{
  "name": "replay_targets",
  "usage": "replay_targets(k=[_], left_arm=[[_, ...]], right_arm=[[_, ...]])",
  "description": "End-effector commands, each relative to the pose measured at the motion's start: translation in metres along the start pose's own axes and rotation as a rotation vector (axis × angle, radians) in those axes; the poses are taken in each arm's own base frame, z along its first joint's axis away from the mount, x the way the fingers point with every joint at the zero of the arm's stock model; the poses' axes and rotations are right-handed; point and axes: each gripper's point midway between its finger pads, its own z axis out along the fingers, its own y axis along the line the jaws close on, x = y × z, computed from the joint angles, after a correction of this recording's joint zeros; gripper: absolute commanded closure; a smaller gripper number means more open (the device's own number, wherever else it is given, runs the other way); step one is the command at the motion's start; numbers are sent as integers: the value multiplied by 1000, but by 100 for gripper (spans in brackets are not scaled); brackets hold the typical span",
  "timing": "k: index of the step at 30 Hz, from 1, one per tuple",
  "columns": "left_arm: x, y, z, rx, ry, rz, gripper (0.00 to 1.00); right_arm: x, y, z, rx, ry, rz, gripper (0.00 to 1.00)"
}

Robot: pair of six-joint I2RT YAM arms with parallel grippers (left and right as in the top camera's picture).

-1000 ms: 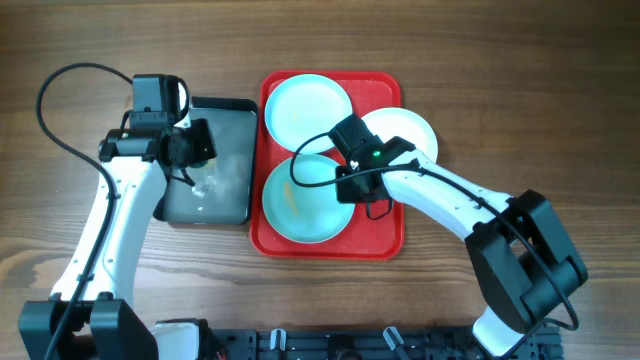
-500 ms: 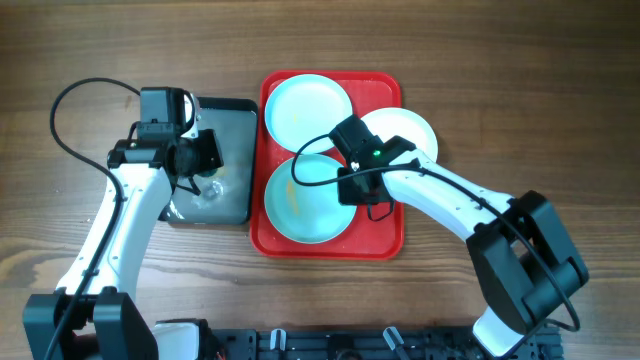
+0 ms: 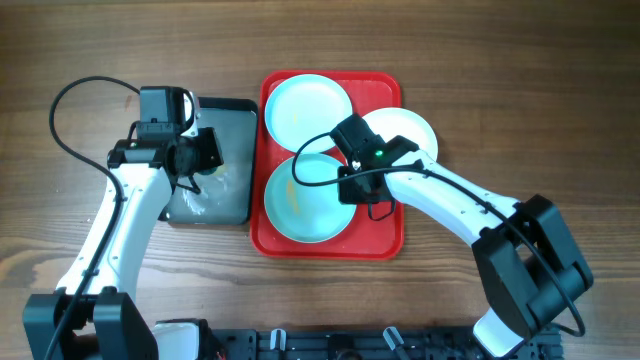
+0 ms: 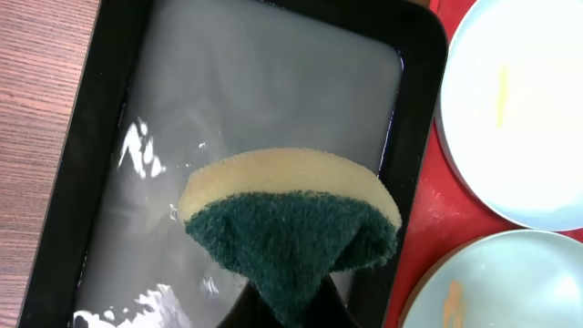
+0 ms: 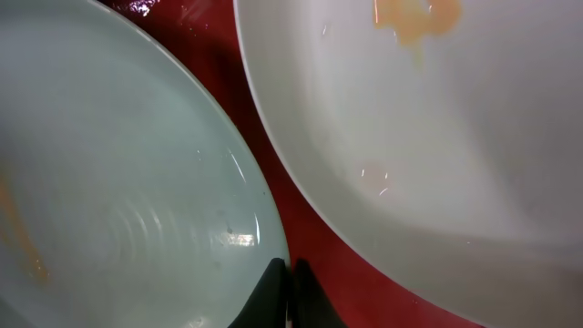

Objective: Clean dirty plates on tray and stack at the side

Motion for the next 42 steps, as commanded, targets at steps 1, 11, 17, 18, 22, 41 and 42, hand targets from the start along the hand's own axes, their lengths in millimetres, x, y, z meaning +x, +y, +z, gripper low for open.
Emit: replay_targets(k=[1, 11, 17, 18, 22, 41, 42], left_arm=[[1, -2, -1, 16, -4, -3, 96], [6, 0, 6, 15, -1, -4, 96], [6, 0, 6, 15, 0, 25, 96], [6, 0, 6, 16, 0, 38, 96], [6, 0, 6, 15, 0, 46, 96], [7, -6, 6, 50, 7, 49, 96], [7, -4, 6, 41, 5, 49, 96]], right_arm=[[-6, 3, -11, -15, -27, 1, 96], [-3, 1, -9, -10, -20, -1, 96], [-3, 1, -9, -9, -19, -1, 96], [-3, 1, -9, -9, -19, -1, 96], [-2, 0, -9, -7, -16, 0, 96], [-1, -1, -9, -4, -10, 2, 96], [-1, -1, -9, -4, -10, 2, 96]])
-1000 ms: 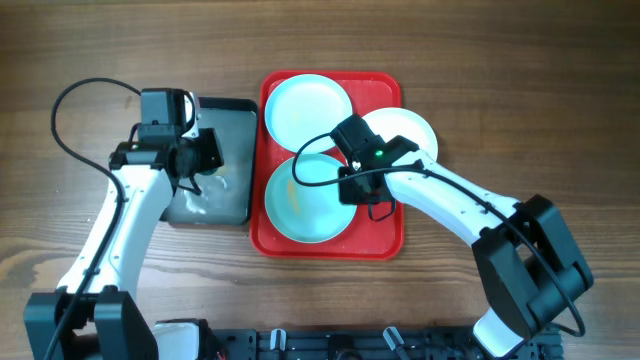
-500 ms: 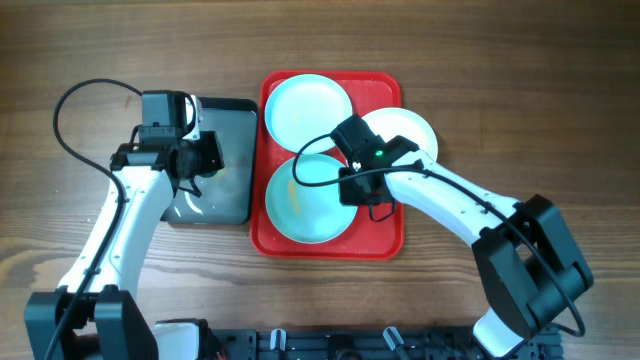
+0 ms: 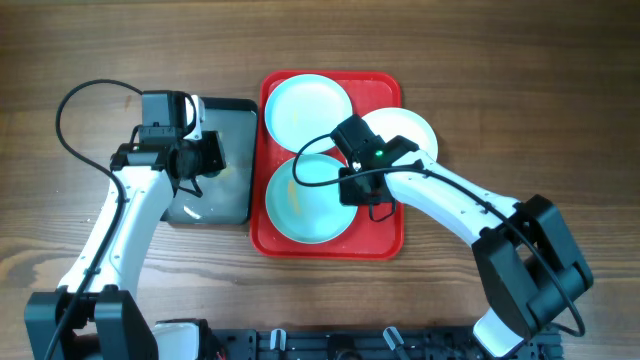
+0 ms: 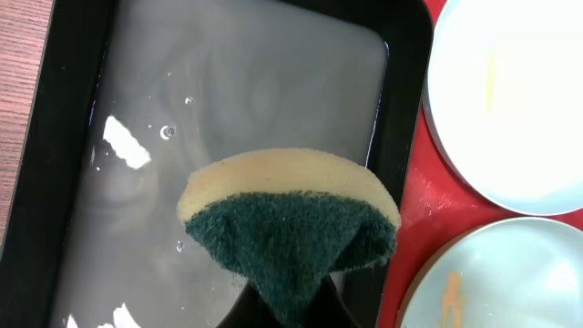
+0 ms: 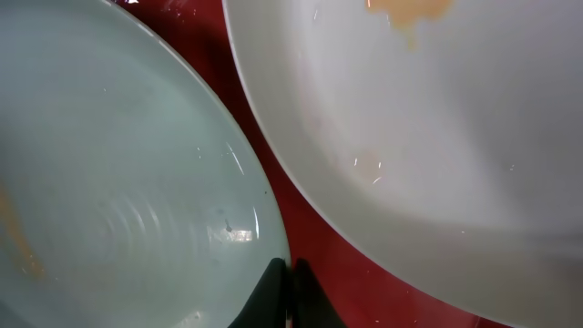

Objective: Clean dirty plates on tray and stack at the side

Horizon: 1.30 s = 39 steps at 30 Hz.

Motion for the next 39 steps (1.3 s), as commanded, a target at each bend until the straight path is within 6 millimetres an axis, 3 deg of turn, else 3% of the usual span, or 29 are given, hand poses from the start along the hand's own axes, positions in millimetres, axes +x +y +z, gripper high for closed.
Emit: replay_targets(k=[1, 14, 22, 26, 30, 33, 36, 39], left_arm=[[-1, 4, 1, -21, -8, 21, 96], [1, 9, 16, -42, 14, 19, 96], [7, -12, 17, 18, 35, 54, 96], [8, -16, 17, 24, 33, 66, 96], [8, -16, 17, 24, 34, 66, 96], [8, -16, 17, 24, 34, 66, 96], [8, -16, 17, 24, 34, 66, 96], [8, -16, 17, 24, 34, 66, 96]], right_arm=[[-4, 2, -9, -14, -25, 2, 96], [-12, 7, -9, -34, -57, 1, 96], [-7, 3, -9, -18, -37, 27, 95], [-4, 1, -9, -9, -24, 29, 78], [-3, 0, -7, -10, -25, 31, 75], [1, -2, 1, -12, -27, 55, 77], [-2, -1, 2, -19, -37, 55, 90], [-2, -1, 2, -19, -37, 55, 94]])
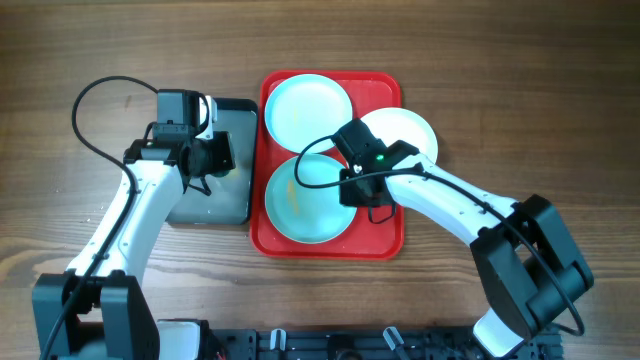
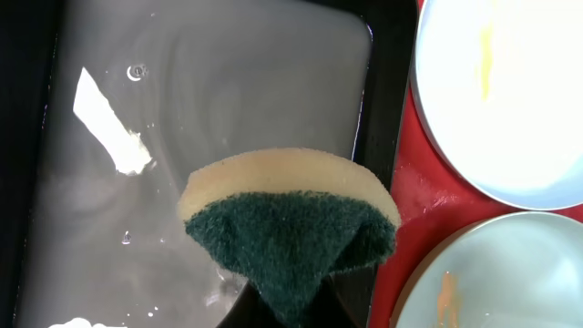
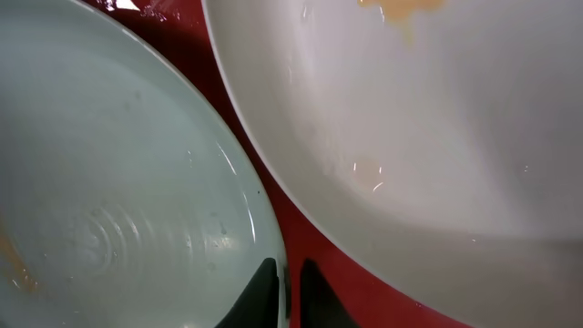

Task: Clean dirty plates on tray and stack at the side
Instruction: 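Carry the sponge over the lower light-blue plate with the left gripper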

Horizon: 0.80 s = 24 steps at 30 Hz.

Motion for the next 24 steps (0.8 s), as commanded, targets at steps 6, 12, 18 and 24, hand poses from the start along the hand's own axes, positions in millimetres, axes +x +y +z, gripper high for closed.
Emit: replay_targets(k=[6, 12, 18, 24], left_arm=[[-3, -2, 3, 8, -14, 32, 96], [-12, 7, 2, -54, -52, 64, 96], [-17, 15, 1, -122, -79, 88, 96], [-21, 23, -1, -176, -97, 89, 96]], right_arm=[[-2, -1, -6, -7, -20, 26, 96], [-7, 2, -6, -19, -37, 47, 96], [-8, 2, -6, -21, -40, 49, 96], [-8, 2, -6, -21, -39, 68, 96]])
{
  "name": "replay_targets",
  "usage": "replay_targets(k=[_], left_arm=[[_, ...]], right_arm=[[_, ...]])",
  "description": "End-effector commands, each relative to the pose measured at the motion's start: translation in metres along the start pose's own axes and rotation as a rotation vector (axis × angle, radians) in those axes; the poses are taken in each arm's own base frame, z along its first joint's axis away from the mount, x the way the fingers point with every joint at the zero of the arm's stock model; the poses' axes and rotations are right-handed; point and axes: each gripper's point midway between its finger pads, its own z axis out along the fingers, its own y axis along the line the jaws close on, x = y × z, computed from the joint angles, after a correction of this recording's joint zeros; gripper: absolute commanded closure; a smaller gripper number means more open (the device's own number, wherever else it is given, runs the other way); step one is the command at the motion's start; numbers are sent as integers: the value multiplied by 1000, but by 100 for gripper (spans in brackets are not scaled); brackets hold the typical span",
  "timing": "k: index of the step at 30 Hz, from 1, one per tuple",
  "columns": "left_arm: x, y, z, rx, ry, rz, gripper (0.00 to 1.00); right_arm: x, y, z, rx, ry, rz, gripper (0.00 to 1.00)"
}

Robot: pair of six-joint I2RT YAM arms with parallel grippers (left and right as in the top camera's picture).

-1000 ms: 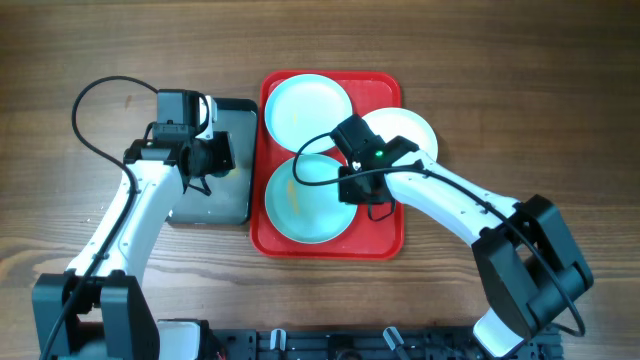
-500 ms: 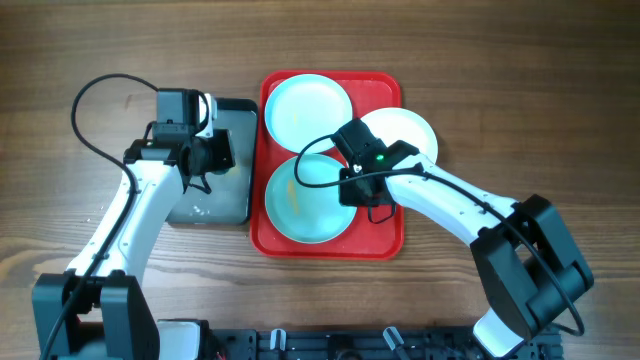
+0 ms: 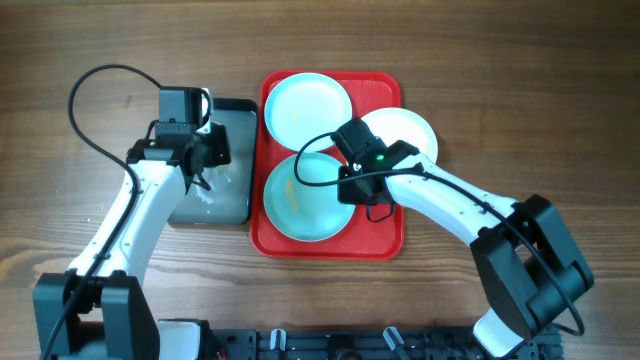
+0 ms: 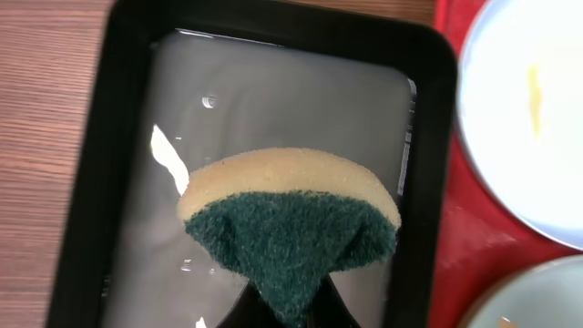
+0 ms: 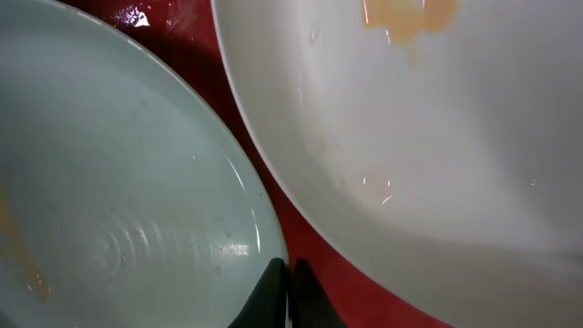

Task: Clean dirty plates on tray and stack at the side
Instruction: 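Carry the sponge over the lower light-blue plate with the left gripper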

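Note:
Three dirty plates sit at the red tray [image 3: 385, 235]: a pale blue plate [image 3: 308, 105] at the back with a yellow streak, a second pale blue plate [image 3: 300, 200] in front, and a white plate [image 3: 410, 130] overhanging the right edge. My right gripper [image 5: 288, 278] is shut on the front plate's [image 5: 109, 182] right rim, next to the white plate [image 5: 437, 146] with its orange smear. My left gripper [image 4: 290, 296] is shut on a green and yellow sponge [image 4: 290, 214], held above the water in the black basin [image 4: 91, 182].
The black basin [image 3: 240, 110] stands directly left of the red tray, their edges almost touching. Wooden table surrounds both. The right arm [image 3: 450, 205] crosses the tray's right side, and the left arm's cable loops over the table at the far left.
My left gripper with the sponge has shifted from the basin's right edge, by the tray, to over the basin's middle. The right gripper's jaws, slightly apart on the plate rim, now stand close together.
Through all the moments my left gripper held the sponge above the basin: first over its near part, then drifting right toward the tray, now back over the middle. My right gripper stayed at the front pale blue plate's right rim, and none of the plates has moved.

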Motion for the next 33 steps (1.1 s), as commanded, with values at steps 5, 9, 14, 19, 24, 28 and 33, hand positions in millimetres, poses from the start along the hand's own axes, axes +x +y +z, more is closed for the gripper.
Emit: replay_targets(k=[5, 9, 14, 19, 24, 28, 33], left_arm=[[11, -28, 1, 100, 36, 56, 96], [24, -70, -7, 279, 82, 79, 96], [39, -103, -14, 346, 138, 24, 96], [58, -129, -21, 373, 186, 73, 96], [79, -145, -19, 355, 252, 45, 96], [92, -143, -2, 273, 285, 56, 96], [108, -135, 19, 206, 351, 30, 96]], right_arm=[[-3, -1, -6, -7, -20, 38, 96], [-3, -1, -6, -7, -20, 37, 96], [-3, -1, -6, -7, -19, 37, 96], [-3, -1, -6, -7, -20, 37, 96], [-3, -1, -6, -7, -20, 38, 96], [-3, -2, -6, -6, -19, 37, 96], [-2, -2, -6, -5, -17, 36, 96]])
